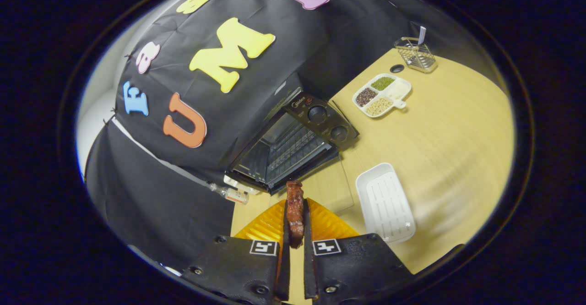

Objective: Open the toaster oven, put the food inside, and close the toaster oven door.

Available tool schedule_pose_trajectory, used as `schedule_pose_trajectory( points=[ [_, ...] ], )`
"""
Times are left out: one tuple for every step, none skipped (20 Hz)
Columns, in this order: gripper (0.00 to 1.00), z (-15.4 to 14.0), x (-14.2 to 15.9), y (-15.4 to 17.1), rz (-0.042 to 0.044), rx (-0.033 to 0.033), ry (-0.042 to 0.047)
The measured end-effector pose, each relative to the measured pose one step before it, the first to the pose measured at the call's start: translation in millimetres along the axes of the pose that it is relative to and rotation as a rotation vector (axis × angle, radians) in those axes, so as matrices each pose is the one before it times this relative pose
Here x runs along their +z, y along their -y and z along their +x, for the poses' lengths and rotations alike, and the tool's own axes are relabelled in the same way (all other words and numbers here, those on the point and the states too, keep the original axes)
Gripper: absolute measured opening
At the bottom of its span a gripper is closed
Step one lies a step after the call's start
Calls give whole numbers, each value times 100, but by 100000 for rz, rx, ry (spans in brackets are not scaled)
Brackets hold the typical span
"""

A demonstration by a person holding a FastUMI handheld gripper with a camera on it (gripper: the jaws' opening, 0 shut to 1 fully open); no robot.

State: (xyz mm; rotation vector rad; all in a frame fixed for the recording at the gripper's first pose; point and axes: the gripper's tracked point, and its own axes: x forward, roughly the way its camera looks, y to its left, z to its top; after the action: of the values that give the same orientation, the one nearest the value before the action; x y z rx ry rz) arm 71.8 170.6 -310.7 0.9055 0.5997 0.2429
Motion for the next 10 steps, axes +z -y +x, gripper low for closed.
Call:
schedule_pose_trajectory(
  points=[
    [15,938,-313,-533,2662,-81,2113],
    [15,992,-237,-436,1462,-498,2038],
    [15,1058,-19,-616,1728,93,2833],
    [15,1152,-147,-770,1835,1249,2052],
    [15,1120,-196,-728,2113,937,1769],
    [15,1179,-215,-438,1857,512,1216],
    [15,1045,-217,-362,1682,305,1472],
    [15,1315,-122,-337,3473,415,1985],
    [15,1108,-177,-394,4378,819,1520],
    [15,1117,-255,-238,3151,-261,839]
  ],
)
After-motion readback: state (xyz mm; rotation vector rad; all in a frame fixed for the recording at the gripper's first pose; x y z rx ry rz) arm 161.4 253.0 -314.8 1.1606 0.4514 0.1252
